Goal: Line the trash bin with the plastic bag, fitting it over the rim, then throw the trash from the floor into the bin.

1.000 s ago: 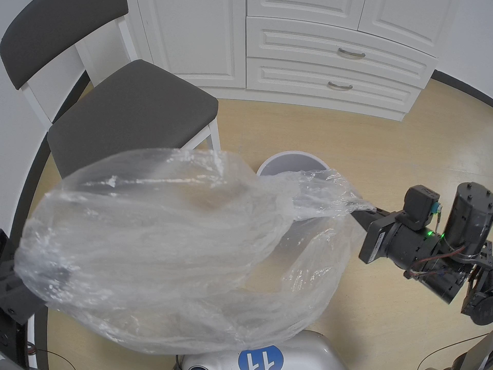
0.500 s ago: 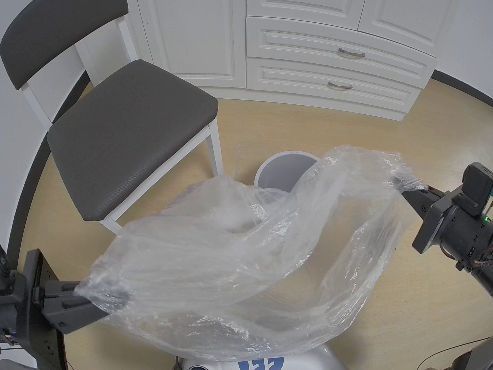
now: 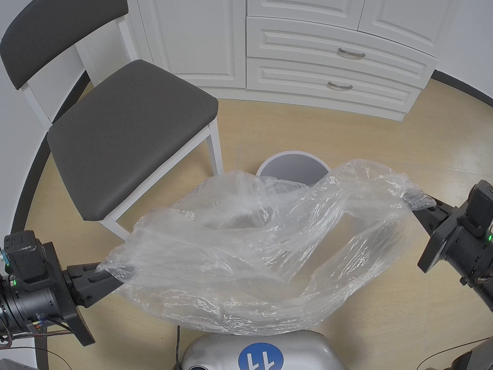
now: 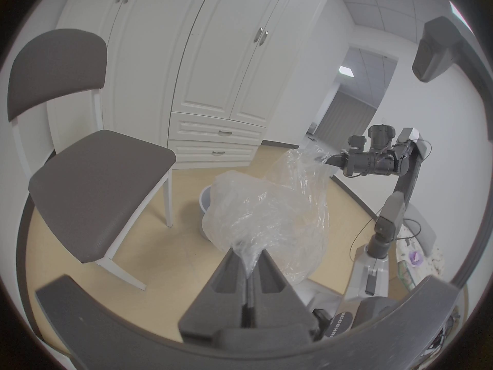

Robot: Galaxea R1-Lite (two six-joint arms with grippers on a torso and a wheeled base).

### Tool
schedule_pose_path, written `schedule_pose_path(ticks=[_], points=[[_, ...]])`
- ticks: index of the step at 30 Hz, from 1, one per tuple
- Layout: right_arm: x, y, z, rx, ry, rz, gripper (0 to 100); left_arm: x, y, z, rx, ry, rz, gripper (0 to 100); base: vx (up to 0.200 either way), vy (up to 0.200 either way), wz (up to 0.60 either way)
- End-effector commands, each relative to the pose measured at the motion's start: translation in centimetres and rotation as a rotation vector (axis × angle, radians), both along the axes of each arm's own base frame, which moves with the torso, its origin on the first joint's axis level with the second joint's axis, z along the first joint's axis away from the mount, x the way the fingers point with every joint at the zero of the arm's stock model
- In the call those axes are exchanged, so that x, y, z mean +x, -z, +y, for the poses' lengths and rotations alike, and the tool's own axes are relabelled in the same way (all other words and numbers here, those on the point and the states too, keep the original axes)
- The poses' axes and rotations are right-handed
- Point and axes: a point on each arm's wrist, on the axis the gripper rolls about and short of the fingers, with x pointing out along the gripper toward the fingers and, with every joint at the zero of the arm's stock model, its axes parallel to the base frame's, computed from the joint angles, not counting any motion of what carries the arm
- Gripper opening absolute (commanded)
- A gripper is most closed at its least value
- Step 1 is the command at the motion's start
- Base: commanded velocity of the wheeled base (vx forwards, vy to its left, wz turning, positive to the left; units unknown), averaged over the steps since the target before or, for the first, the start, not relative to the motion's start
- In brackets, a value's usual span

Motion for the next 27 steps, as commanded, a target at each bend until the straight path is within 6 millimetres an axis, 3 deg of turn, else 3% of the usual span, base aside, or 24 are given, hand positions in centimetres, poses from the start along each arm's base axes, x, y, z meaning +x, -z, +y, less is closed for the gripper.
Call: schedule_pose_path(ticks=[1, 7, 16, 27], points=[[0.1, 1.0, -0.1, -0.066, 0.011, 0.014, 0, 0.3, 0.6, -0.2, 0.05, -0.006, 0.003, 0, 0.0, 0.0, 0.0], [0.4, 2.0, 0.0, -0.145, 0.017, 0.026, 0, 1.7, 1.7, -0.6, 0.115, -0.04, 0.015, 0, 0.0, 0.0, 0.0], [0.7, 2.7, -0.7, -0.162, 0.055, 0.042, 0, 1.8, 2.7, -0.4, 0.14, -0.054, 0.042, 0, 0.0, 0.0, 0.0], [1.1, 2.6, -2.6, -0.176, 0.159, 0.031, 0, 0.4, 3.4, 1.4, 0.139, -0.105, -0.024, 0, 0.0, 0.0, 0.0]])
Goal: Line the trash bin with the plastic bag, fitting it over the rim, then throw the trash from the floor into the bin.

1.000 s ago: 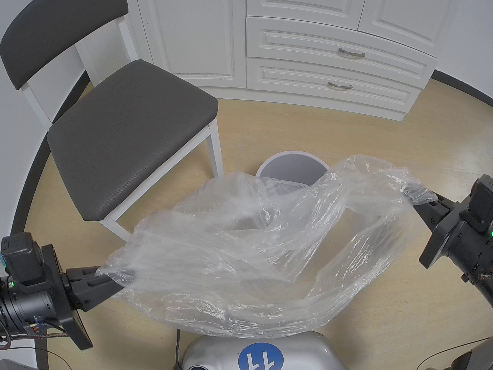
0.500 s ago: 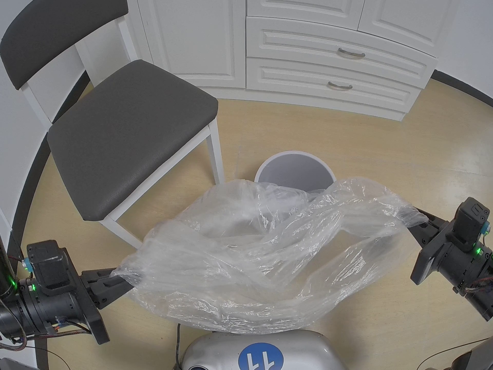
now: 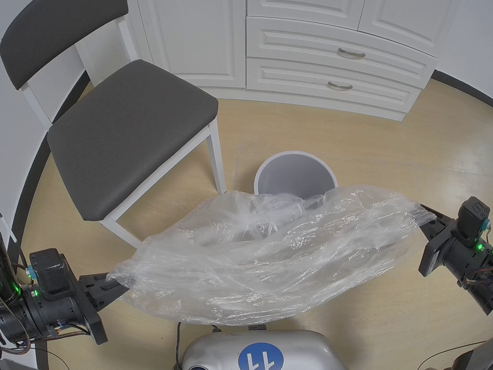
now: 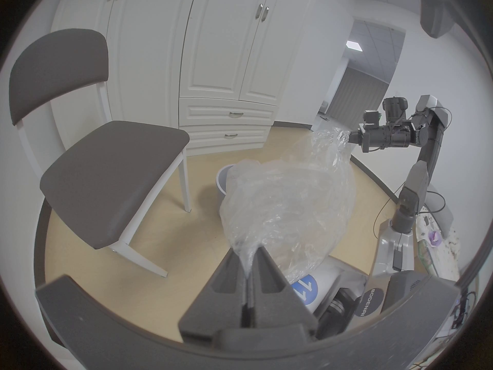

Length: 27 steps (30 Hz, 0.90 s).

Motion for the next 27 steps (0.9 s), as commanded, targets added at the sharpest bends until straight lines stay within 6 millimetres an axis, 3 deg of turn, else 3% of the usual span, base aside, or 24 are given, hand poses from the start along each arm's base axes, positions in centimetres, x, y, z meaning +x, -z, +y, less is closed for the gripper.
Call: schedule_pose_path(ticks=[1, 9, 27], points=[[0.0, -0.1, -0.9, -0.012, 0.039, -0.016, 0, -1.2, 0.3, 1.2, 0.002, -0.022, -0.044, 0, 0.0, 0.0, 0.0], [-1.4, -0.8, -2.3, -0.05, 0.055, -0.074, 0, -1.6, 0.2, 1.9, 0.058, -0.06, -0.117, 0, 0.0, 0.0, 0.0], [-1.4, 3.0, -3.1, -0.262, 0.073, 0.03, 0, -2.0, -0.5, 2.1, -0.019, -0.089, -0.119, 0, 0.0, 0.0, 0.0]])
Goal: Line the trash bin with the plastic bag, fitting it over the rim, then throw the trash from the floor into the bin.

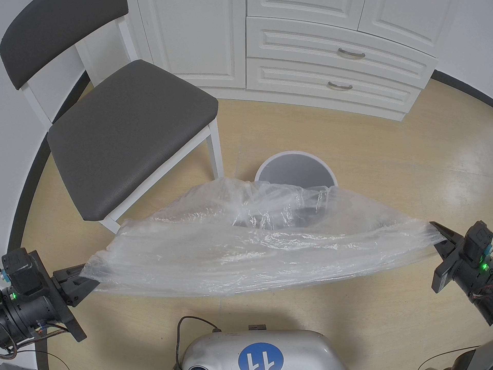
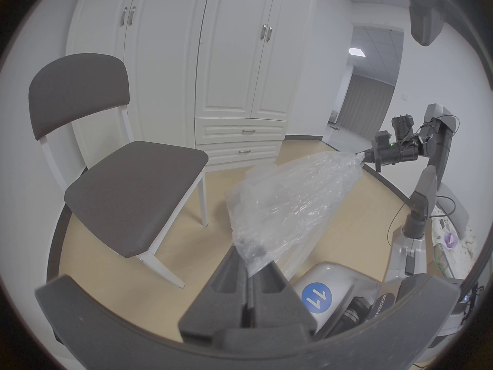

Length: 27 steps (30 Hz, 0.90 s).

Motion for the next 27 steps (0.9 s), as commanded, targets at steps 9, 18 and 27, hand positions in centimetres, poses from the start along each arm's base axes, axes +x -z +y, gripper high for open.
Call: schedule_pose_path(ticks=[9, 18, 27], points=[[0.7, 2.6, -0.5, -0.146, 0.019, 0.121, 0, 0.6, 0.9, -0.5, 0.006, 0.005, 0.073, 0, 0.0, 0.0, 0.0], [1.0, 4.5, -0.4, -0.218, 0.019, 0.205, 0, 1.3, 1.6, -0.8, 0.022, -0.006, 0.142, 0, 0.0, 0.0, 0.0], [1.2, 6.1, -0.9, -0.314, 0.041, 0.279, 0, 1.8, 2.4, -1.0, 0.031, -0.025, 0.202, 0, 0.0, 0.0, 0.0]])
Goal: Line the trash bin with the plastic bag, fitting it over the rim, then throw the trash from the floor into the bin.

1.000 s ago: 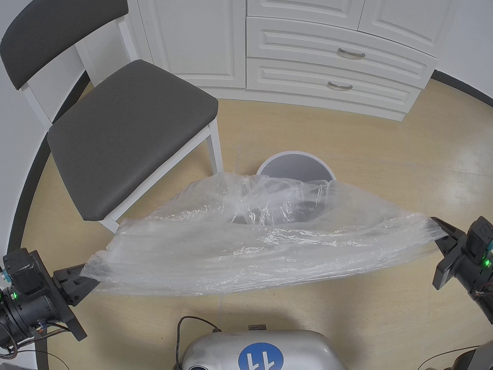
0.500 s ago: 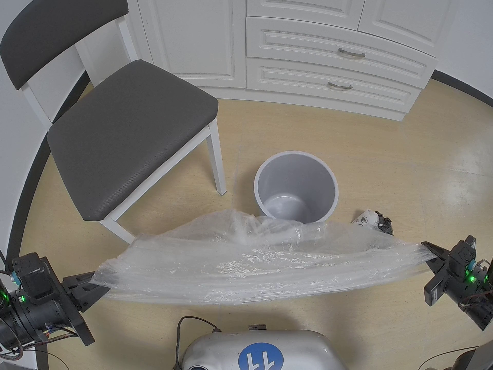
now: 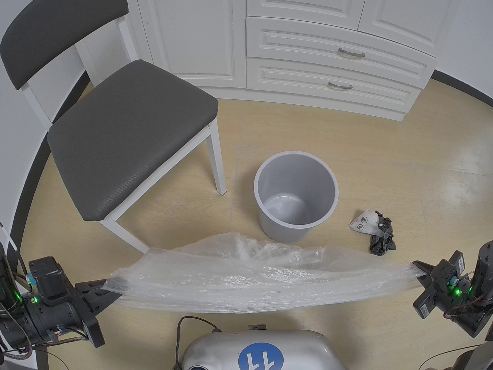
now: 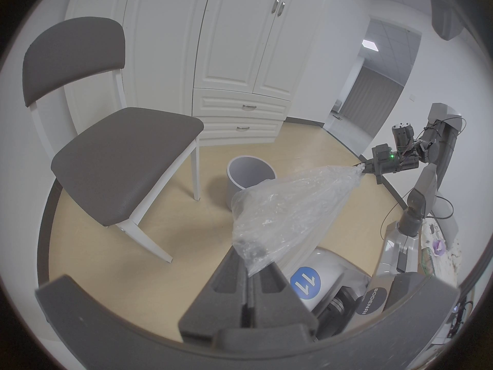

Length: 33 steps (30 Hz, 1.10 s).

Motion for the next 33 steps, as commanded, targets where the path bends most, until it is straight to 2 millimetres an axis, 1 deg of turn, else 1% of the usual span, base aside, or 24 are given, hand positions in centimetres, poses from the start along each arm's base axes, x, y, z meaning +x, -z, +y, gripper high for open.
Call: schedule_pose_path(ticks=[1, 5, 12, 13, 18, 23, 28, 29, 33], points=[[0.4, 1.1, -0.3, -0.063, 0.024, 0.057, 0, 0.4, 0.6, -0.2, 0.026, -0.013, 0.038, 0, 0.0, 0.0, 0.0], [0.6, 1.3, -0.5, -0.075, 0.04, 0.066, 0, 0.7, 0.8, -0.2, 0.034, -0.027, 0.052, 0, 0.0, 0.0, 0.0], [0.7, 0.9, -0.3, -0.054, 0.033, 0.045, 0, 0.7, 0.6, -0.2, 0.023, -0.015, 0.036, 0, 0.0, 0.0, 0.0], [0.7, 0.7, -0.1, -0.036, 0.012, 0.039, 0, 0.6, 0.6, -0.2, 0.02, -0.012, 0.031, 0, 0.0, 0.0, 0.0], [-0.8, 0.5, 0.9, 0.023, -0.213, 0.045, 0, 0.3, 0.4, -0.4, 0.016, 0.021, 0.015, 0, 0.0, 0.0, 0.0], [-1.5, 0.4, 1.7, 0.063, -0.288, 0.05, 0, -0.1, 0.0, -0.7, 0.0, 0.056, -0.004, 0, 0.0, 0.0, 0.0], [-1.5, 0.3, 2.1, 0.113, -0.33, 0.066, 0, 0.2, -0.4, -1.0, -0.008, 0.061, -0.011, 0, 0.0, 0.0, 0.0], [-1.4, 0.2, 2.3, 0.147, -0.345, 0.074, 0, 0.3, -0.7, -1.3, -0.019, 0.071, -0.009, 0, 0.0, 0.0, 0.0], [-1.4, 0.0, 2.8, 0.183, -0.355, 0.079, 0, 0.3, -1.0, -1.7, -0.048, 0.089, 0.002, 0, 0.0, 0.0, 0.0]])
